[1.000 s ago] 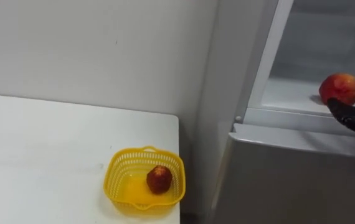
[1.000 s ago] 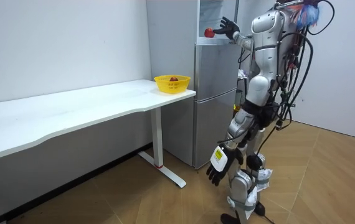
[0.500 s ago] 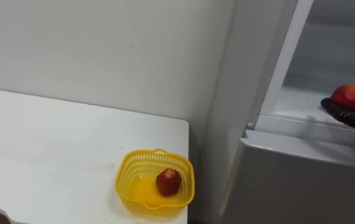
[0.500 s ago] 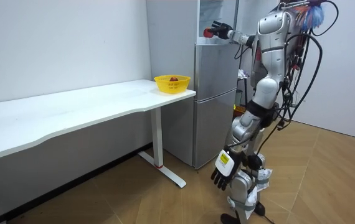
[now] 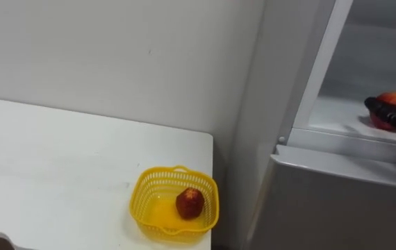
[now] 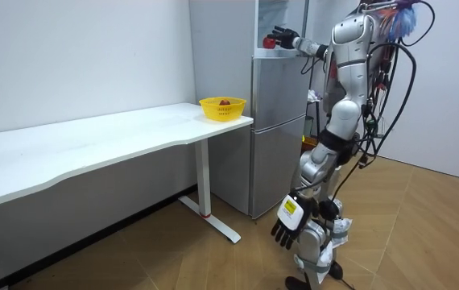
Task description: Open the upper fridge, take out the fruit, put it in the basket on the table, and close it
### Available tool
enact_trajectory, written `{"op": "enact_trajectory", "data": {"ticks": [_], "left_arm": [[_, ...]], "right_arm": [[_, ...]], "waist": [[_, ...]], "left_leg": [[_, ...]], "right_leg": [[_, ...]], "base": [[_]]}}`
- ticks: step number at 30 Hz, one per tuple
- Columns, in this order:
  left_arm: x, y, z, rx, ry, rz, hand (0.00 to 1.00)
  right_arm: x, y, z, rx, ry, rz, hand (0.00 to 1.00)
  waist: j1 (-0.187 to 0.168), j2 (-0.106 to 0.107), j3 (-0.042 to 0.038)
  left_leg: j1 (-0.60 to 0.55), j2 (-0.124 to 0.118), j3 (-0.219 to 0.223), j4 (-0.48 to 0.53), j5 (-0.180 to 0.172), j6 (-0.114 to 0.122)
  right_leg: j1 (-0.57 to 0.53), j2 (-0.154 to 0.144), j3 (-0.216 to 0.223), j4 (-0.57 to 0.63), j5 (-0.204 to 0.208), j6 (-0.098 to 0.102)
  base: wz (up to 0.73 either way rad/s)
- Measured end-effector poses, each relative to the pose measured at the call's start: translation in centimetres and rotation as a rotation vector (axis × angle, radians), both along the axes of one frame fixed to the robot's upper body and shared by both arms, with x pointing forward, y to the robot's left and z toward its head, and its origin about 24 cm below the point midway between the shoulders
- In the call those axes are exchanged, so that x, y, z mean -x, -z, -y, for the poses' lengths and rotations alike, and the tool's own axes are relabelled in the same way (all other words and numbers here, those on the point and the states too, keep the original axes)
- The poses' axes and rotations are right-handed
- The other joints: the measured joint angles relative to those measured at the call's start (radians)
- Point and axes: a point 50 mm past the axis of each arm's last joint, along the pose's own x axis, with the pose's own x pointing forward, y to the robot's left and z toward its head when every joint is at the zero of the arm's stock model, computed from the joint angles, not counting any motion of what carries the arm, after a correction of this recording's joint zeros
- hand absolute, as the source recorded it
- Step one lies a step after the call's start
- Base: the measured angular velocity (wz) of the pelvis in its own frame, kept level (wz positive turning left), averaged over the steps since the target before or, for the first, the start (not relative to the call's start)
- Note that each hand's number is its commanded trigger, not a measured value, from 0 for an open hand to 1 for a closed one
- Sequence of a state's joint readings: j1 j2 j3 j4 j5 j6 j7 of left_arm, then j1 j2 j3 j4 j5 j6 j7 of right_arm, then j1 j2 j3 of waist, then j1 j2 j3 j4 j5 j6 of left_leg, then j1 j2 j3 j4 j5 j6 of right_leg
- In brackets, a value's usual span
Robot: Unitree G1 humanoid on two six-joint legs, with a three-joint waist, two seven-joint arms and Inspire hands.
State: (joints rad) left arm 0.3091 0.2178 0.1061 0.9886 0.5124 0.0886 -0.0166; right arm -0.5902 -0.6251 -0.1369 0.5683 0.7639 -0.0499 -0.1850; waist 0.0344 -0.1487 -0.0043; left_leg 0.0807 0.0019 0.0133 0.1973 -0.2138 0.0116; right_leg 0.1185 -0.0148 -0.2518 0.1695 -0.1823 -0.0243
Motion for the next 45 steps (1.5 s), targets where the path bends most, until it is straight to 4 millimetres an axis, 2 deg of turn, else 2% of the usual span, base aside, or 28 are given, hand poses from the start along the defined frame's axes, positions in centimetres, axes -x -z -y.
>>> {"op": "enact_trajectory", "data": {"ticks": [5, 10, 21, 28, 39, 41, 43, 45], "left_arm": [[-0.1, 0.0, 0.0, -0.006, 0.0, 0.003, 0.0], [-0.4, -0.1, -0.1, 0.006, 0.002, 0.001, 0.0], [-0.1, -0.2, -0.5, -0.004, -0.011, -0.012, 0.0], [0.2, -0.3, -0.7, -0.015, -0.016, -0.026, 0.0], [0.9, -0.3, -0.8, -0.02, -0.024, -0.05, 0.0], [1.1, -0.3, -0.8, -0.021, -0.026, -0.057, 0.0], [1.3, -0.3, -0.8, -0.023, -0.03, -0.066, 0.0], [1.4, -0.3, -0.8, -0.025, -0.03, -0.067, 0.0]], "right_arm": [[-0.4, -0.7, 1.1, 0.038, 0.022, -0.041, 0.0], [-0.8, -1.0, 1.0, 0.061, 0.025, -0.052, 0.0], [-1.1, -0.2, 0.5, 0.086, -0.048, -0.11, 0.0], [-1.1, 0.5, 0.7, 0.113, -0.063, -0.154, 0.0], [-1.2, 0.6, 0.7, 0.181, -0.05, -0.191, 0.0], [-1.1, 0.6, 0.7, 0.185, -0.047, -0.194, 0.23], [-1.1, 0.6, 0.7, 0.19, -0.046, -0.196, 1.0], [-1.1, 0.6, 0.7, 0.198, -0.045, -0.2, 1.0]], "waist": [[-0.001, -0.003, 0.0013], [-0.001, -0.011, -0.0034], [-0.002, -0.013, -0.005], [-0.001, -0.025, -0.0092], [0.004, -0.011, 0.0001], [0.004, -0.011, -0.0001], [0.004, -0.012, -0.0005], [0.004, -0.013, -0.0022]], "left_leg": [[-0.003, 0.0, 0.001, -0.001, 0.0, 0.0], [-0.007, -0.001, 0.002, 0.002, 0.001, -0.001], [-0.01, 0.001, -0.002, 0.001, 0.001, -0.002], [-0.01, 0.0, -0.015, 0.004, 0.001, -0.002], [-0.017, 0.0, -0.029, 0.007, 0.002, -0.005], [-0.018, -0.001, -0.029, 0.007, 0.002, -0.005], [-0.018, -0.001, -0.029, 0.008, 0.002, -0.005], [-0.018, -0.001, -0.029, 0.008, 0.002, -0.005]], "right_leg": [[-0.002, 0.001, -0.001, -0.001, 0.0, 0.0], [-0.006, 0.0, -0.007, -0.003, 0.0, 0.0], [-0.005, -0.001, -0.027, -0.002, 0.0, 0.0], [-0.001, -0.001, -0.03, -0.002, 0.0, 0.0], [0.002, -0.002, -0.049, 0.0, 0.0, 0.0], [0.001, -0.002, -0.049, -0.001, 0.0, 0.0], [0.001, -0.002, -0.049, -0.001, 0.0, 0.0], [0.002, -0.002, -0.049, -0.001, 0.0, 0.0]], "base": [[0.0], [0.0], [0.02], [0.02], [0.04], [0.0], [0.0], [0.0]]}}
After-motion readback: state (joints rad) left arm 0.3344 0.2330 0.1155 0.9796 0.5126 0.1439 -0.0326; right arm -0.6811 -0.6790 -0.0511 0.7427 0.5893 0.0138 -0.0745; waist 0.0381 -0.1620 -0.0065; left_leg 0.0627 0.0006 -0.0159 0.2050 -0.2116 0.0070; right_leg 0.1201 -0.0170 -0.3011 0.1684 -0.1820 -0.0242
